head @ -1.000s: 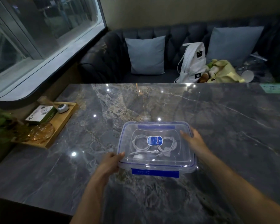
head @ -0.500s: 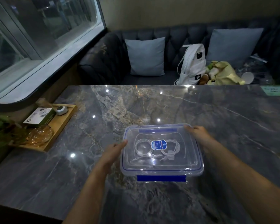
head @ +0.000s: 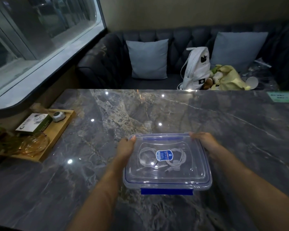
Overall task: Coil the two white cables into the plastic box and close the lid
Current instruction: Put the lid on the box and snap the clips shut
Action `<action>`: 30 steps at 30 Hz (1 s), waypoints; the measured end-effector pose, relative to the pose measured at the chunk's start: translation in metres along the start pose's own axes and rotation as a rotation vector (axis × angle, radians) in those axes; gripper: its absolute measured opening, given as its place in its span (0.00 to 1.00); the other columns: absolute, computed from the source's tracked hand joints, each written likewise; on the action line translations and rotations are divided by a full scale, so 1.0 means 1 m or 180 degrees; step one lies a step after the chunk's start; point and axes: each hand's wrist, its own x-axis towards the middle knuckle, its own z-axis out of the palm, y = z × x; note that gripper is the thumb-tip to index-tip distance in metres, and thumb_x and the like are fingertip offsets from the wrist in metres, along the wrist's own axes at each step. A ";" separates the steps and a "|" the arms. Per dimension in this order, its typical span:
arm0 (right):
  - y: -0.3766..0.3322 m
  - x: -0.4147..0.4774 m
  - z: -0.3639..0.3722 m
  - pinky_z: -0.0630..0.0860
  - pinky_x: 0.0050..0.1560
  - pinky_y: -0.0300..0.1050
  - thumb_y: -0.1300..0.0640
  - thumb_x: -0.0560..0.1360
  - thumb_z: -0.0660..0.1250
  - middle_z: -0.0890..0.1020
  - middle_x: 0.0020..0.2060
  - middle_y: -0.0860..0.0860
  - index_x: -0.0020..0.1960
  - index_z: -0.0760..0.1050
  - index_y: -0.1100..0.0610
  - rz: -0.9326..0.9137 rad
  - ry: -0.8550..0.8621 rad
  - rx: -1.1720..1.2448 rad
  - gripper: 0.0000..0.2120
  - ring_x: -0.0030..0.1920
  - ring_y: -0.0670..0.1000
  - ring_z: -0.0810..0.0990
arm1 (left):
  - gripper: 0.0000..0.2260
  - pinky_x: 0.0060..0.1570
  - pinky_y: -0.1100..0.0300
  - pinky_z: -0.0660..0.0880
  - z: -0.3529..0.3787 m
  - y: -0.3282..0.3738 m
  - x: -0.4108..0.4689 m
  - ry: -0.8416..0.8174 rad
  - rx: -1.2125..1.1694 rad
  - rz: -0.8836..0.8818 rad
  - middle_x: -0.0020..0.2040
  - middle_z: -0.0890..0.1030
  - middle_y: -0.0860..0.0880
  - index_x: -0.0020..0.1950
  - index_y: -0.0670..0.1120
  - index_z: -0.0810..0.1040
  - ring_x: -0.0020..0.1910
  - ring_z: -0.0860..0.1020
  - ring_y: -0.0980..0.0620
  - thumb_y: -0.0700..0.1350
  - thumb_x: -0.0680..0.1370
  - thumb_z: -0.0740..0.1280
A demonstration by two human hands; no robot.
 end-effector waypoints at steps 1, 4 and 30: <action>-0.003 0.001 0.000 0.77 0.30 0.37 0.60 0.72 0.68 0.82 0.25 0.51 0.48 0.79 0.67 -0.0013 0.0014 -0.0115 0.10 0.24 0.46 0.79 | 0.19 0.58 0.46 0.71 0.003 0.002 -0.004 0.0286 0.0470 0.0284 0.61 0.74 0.30 0.60 0.31 0.70 0.60 0.74 0.34 0.46 0.78 0.62; -0.013 0.004 0.001 0.72 0.25 0.27 0.61 0.74 0.67 0.80 0.35 0.55 0.48 0.79 0.68 -0.0248 -0.0078 -0.0707 0.10 0.29 0.46 0.77 | 0.15 0.54 0.48 0.70 0.011 0.012 -0.027 0.0714 0.1747 0.1366 0.59 0.75 0.37 0.60 0.37 0.71 0.57 0.74 0.38 0.40 0.75 0.62; -0.051 0.025 0.014 0.72 0.61 0.49 0.50 0.63 0.77 0.78 0.55 0.54 0.61 0.74 0.58 -0.0248 -0.1111 -0.2462 0.30 0.56 0.55 0.76 | 0.41 0.71 0.39 0.42 0.044 -0.032 -0.101 -0.0997 0.4468 0.3933 0.75 0.59 0.39 0.74 0.41 0.53 0.74 0.57 0.40 0.68 0.72 0.58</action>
